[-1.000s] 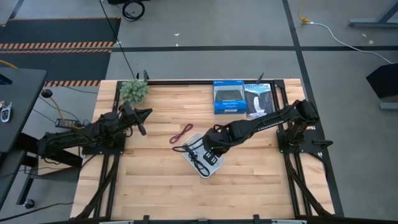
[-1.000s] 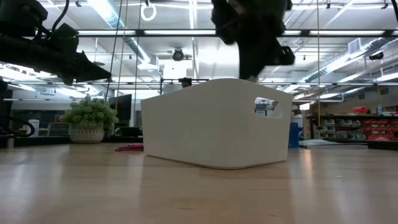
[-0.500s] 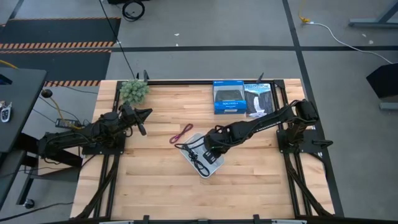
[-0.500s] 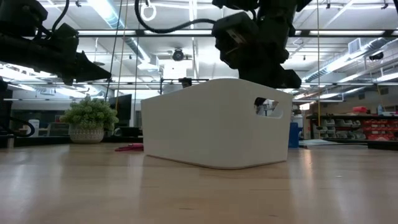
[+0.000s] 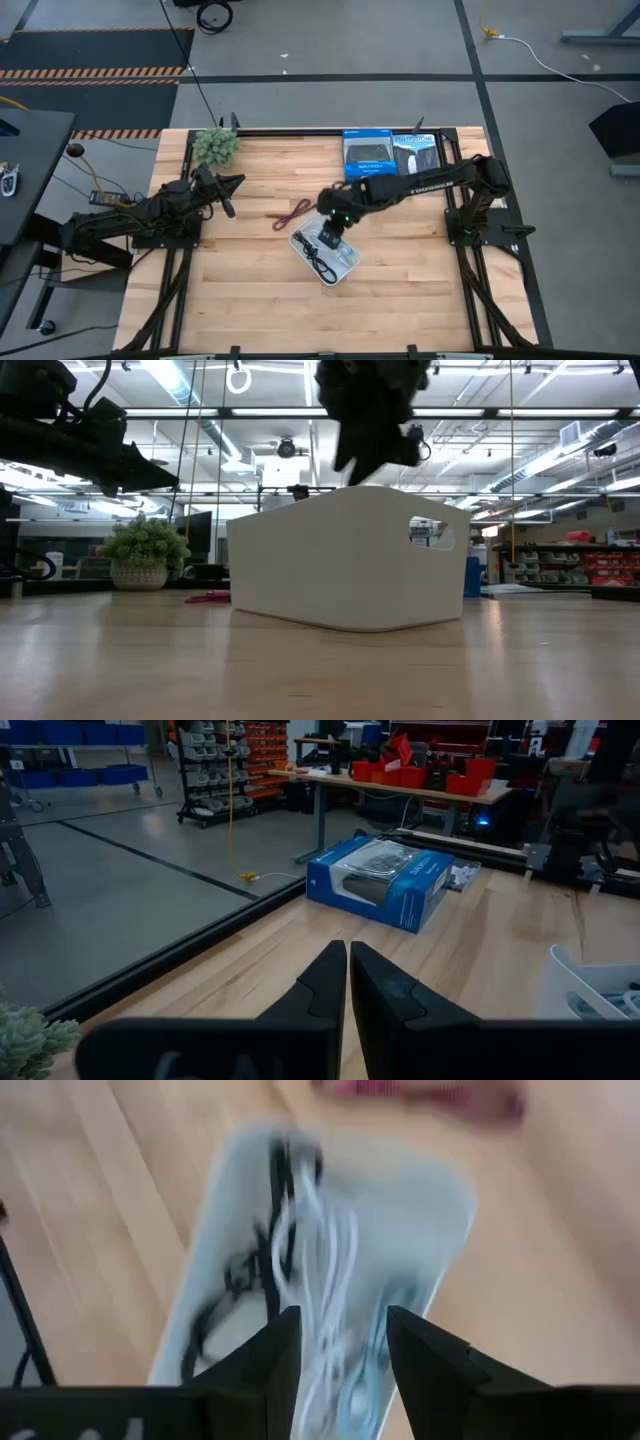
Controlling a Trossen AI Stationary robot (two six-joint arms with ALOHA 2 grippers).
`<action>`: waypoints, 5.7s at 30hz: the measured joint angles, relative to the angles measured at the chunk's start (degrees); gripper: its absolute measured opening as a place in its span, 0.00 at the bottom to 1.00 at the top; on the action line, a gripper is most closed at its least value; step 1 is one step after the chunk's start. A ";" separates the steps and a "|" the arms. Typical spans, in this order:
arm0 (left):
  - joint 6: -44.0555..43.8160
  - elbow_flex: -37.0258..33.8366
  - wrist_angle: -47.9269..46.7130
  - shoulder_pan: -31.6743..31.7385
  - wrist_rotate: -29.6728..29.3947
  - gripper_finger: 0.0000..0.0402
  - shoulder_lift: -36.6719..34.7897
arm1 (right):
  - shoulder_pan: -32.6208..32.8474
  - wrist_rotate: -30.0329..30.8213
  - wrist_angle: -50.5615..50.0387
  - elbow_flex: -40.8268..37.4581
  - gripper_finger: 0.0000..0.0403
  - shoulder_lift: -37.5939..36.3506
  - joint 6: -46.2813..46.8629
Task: Pick and place USB-C Cables
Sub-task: Put the pink and black charger cable into the white bin
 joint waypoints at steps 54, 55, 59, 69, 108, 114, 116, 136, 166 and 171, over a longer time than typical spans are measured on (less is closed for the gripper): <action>0.00 0.02 -0.01 0.01 0.00 0.06 0.49 | -13.41 -2.48 16.09 5.53 0.31 19.39 -37.39; 0.00 0.02 -0.01 0.00 0.00 0.06 0.49 | -13.00 -1.68 15.34 7.03 0.31 19.36 -38.00; 0.00 0.02 -0.01 0.01 0.00 0.06 0.49 | -12.15 0.66 11.36 15.03 0.31 19.35 -38.11; 0.01 0.02 0.01 0.01 0.01 0.06 0.49 | -11.09 0.47 9.55 22.69 0.31 20.04 -22.93; 0.00 0.00 0.03 0.00 0.00 0.06 0.38 | -15.08 -0.87 -19.36 43.44 0.43 39.50 -60.78; 0.00 0.00 0.03 0.01 0.01 0.06 0.38 | -14.97 -0.42 -18.01 40.93 0.40 39.22 -60.69; 0.00 0.00 0.03 0.01 0.01 0.06 0.37 | -14.90 -0.41 -17.00 39.39 0.38 38.87 -60.25; 0.00 0.00 0.01 0.02 0.00 0.06 0.36 | -15.71 -3.17 -21.46 48.08 0.17 37.12 -45.02; 0.00 0.00 -0.01 0.00 0.00 0.06 0.36 | -13.32 -6.26 -8.30 34.25 0.40 37.20 -47.81; 0.00 0.00 0.01 0.00 0.02 0.06 0.36 | -13.10 -7.05 -8.52 34.85 0.40 35.88 -49.96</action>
